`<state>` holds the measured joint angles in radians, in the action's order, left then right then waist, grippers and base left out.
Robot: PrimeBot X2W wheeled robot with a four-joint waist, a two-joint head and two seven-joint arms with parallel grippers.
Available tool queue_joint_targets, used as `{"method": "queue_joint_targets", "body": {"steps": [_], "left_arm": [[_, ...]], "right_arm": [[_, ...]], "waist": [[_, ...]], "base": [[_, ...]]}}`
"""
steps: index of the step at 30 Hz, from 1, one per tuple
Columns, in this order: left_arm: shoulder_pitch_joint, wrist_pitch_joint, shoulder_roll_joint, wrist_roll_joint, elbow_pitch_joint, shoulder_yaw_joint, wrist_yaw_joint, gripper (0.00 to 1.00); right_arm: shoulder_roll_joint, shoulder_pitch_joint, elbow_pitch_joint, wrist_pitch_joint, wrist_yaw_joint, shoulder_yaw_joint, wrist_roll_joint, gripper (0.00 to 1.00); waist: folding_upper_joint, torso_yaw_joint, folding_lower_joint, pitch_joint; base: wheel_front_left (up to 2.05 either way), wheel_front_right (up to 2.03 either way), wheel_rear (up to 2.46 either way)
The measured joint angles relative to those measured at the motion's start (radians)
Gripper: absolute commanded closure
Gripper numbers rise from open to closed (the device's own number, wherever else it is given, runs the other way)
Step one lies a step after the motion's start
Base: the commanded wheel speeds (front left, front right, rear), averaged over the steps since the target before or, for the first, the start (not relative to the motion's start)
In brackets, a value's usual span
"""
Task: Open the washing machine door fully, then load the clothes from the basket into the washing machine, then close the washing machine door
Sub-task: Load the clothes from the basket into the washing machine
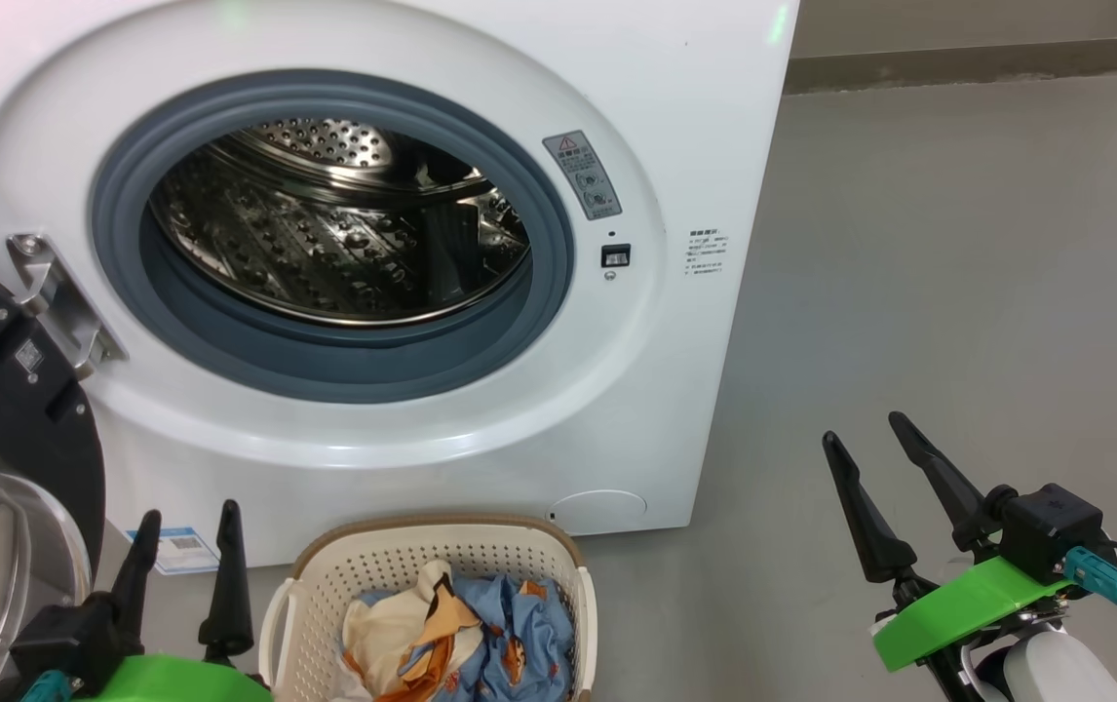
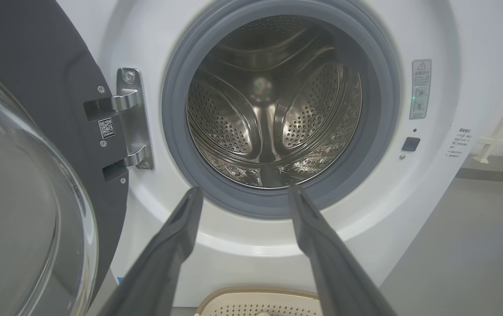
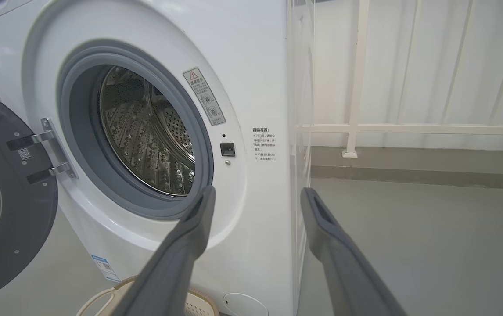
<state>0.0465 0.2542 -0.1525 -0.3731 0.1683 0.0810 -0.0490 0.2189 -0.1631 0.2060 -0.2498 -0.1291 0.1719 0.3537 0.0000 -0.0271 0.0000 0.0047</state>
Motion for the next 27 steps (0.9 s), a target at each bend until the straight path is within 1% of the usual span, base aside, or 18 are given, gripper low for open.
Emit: {"method": "queue_joint_targets", "body": {"steps": [27], "left_arm": [[0.000, 0.000, 0.009, 0.009, 0.012, -0.011, -0.001, 0.00]], "right_arm": [[-0.001, 0.000, 0.004, 0.000, 0.000, 0.004, 0.000, 0.00]], "waist": [[0.0000, 0.005, 0.0000, 0.002]], "base": [[0.01, -0.01, 0.00]]}}
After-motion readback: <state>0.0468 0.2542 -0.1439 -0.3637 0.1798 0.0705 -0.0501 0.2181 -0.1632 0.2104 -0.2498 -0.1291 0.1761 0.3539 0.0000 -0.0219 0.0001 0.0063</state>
